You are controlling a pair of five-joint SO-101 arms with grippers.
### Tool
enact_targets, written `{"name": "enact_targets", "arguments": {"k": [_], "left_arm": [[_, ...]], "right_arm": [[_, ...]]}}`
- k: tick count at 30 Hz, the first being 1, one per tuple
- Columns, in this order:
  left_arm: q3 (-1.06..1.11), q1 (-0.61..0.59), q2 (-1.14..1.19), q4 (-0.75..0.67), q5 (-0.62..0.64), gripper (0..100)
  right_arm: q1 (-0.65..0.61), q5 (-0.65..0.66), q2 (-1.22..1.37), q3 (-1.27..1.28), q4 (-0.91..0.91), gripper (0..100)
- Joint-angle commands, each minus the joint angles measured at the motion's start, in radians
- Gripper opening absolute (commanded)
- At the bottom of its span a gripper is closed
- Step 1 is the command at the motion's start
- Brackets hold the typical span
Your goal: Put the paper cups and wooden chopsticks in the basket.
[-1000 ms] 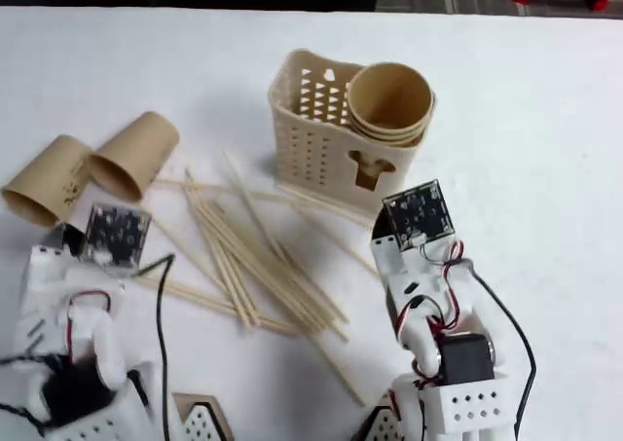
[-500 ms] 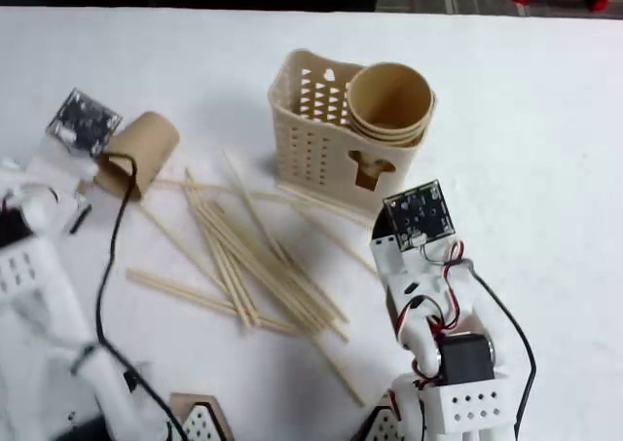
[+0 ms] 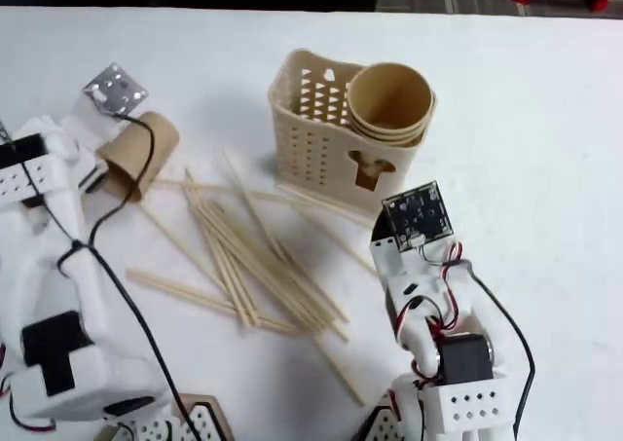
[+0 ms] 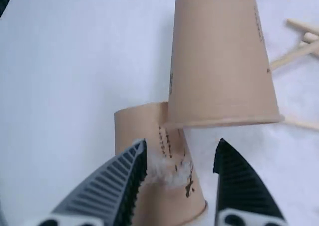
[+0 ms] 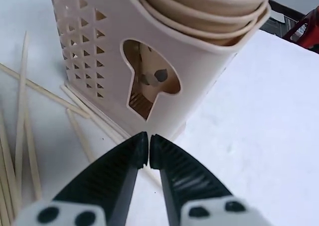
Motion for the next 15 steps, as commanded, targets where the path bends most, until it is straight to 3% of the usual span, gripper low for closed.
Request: {"name": "enact_targets", "arguments": {"k": [1, 12, 15], "left_arm": [[-0.054, 0.061, 0.03, -0.107, 0.058, 23], [0.063, 0.163, 0.038, -0.285, 0.195, 22], [0.109, 0.173, 0.038, -0.368, 0.227, 17]], "right_arm": [[0.002, 0.009, -0.015, -0.005, -0.005, 2.5], [0.002, 0.011, -0.015, -0.005, -0.005, 2.5], [0.002, 0.011, -0.015, -0.005, -0.005, 2.5]]}}
